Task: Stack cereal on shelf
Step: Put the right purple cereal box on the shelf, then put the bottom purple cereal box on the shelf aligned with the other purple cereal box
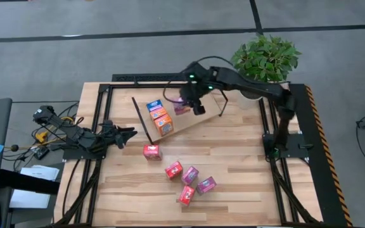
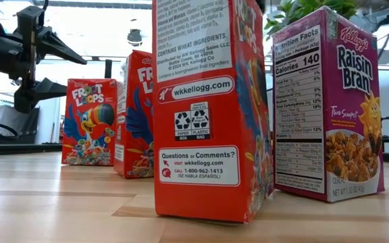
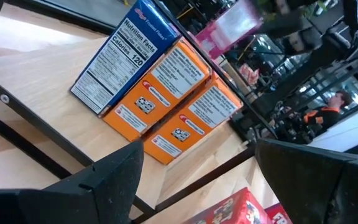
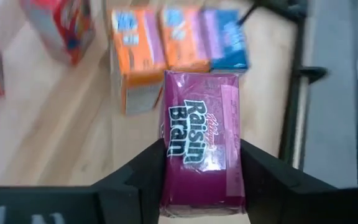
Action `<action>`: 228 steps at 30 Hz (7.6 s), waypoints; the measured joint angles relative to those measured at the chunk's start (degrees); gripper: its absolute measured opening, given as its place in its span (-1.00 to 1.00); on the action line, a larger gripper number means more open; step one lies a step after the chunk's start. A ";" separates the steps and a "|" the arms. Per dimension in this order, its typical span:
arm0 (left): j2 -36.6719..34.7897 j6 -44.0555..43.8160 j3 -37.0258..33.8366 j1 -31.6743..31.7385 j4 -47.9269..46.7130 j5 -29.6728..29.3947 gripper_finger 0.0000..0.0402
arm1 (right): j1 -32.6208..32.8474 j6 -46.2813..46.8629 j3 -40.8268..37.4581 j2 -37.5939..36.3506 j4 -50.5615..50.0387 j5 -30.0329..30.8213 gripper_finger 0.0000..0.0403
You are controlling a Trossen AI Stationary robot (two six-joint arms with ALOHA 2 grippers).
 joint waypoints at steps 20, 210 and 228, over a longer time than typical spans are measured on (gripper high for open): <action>0.00 -2.93 0.00 0.02 -0.51 -4.42 0.50 | -8.89 -8.48 4.36 7.13 3.69 -13.86 0.01; 0.00 -2.87 0.02 -0.01 0.52 5.38 0.50 | 49.98 45.26 -30.66 -6.42 9.97 11.45 0.66; 0.00 -2.54 0.02 0.01 0.55 5.73 0.50 | 49.34 46.50 -27.93 -7.16 8.06 12.51 0.55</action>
